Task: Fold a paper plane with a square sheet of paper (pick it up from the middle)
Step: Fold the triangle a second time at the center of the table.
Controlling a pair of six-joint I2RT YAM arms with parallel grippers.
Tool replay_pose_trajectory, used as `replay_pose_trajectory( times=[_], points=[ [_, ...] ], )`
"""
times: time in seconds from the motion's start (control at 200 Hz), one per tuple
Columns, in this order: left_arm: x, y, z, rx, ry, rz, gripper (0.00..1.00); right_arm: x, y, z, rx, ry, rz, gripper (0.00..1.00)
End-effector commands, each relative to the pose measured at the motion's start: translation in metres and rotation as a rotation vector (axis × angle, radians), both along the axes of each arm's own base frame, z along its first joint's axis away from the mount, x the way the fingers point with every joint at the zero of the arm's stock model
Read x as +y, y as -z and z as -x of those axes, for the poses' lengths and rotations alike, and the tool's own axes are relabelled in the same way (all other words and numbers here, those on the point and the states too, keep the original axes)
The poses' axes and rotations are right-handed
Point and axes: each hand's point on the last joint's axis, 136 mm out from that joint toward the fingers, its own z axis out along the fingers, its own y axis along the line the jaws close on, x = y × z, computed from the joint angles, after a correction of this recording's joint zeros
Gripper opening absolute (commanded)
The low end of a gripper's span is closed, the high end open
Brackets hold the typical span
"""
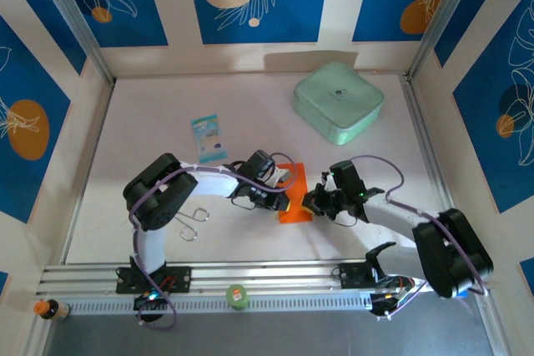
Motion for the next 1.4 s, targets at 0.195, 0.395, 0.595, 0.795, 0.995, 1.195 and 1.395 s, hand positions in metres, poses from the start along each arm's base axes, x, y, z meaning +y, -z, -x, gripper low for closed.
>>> replay_pose_trajectory(
  times=[0.195, 0.395, 0.595, 0.795, 0.995, 1.195, 1.395],
  points=[
    [0.008, 0.011, 0.005, 0.036, -0.008, -0.042, 0.06, 0.026, -0.004, -0.039, -0.061, -0.053, -0.079, 0.00],
    [0.005, 0.004, 0.002, 0.027, -0.005, -0.028, 0.07, 0.009, 0.038, -0.015, 0.028, -0.019, 0.003, 0.00],
    [0.003, -0.022, 0.009, 0.017, 0.016, 0.028, 0.09, -0.004, 0.051, -0.011, 0.043, 0.004, 0.054, 0.00],
    [0.001, -0.035, 0.027, 0.044, 0.072, 0.080, 0.08, -0.003, 0.052, -0.012, 0.044, -0.002, 0.057, 0.00],
    [0.003, -0.018, 0.039, 0.087, 0.092, 0.044, 0.07, -0.004, 0.053, -0.010, 0.049, -0.003, 0.062, 0.00],
    [0.017, 0.006, 0.048, 0.119, 0.069, -0.013, 0.06, -0.004, 0.054, -0.010, 0.051, -0.010, 0.065, 0.00],
    [0.027, 0.015, 0.055, 0.139, 0.059, -0.031, 0.06, -0.004, 0.054, -0.010, 0.051, -0.013, 0.067, 0.00]
  ],
)
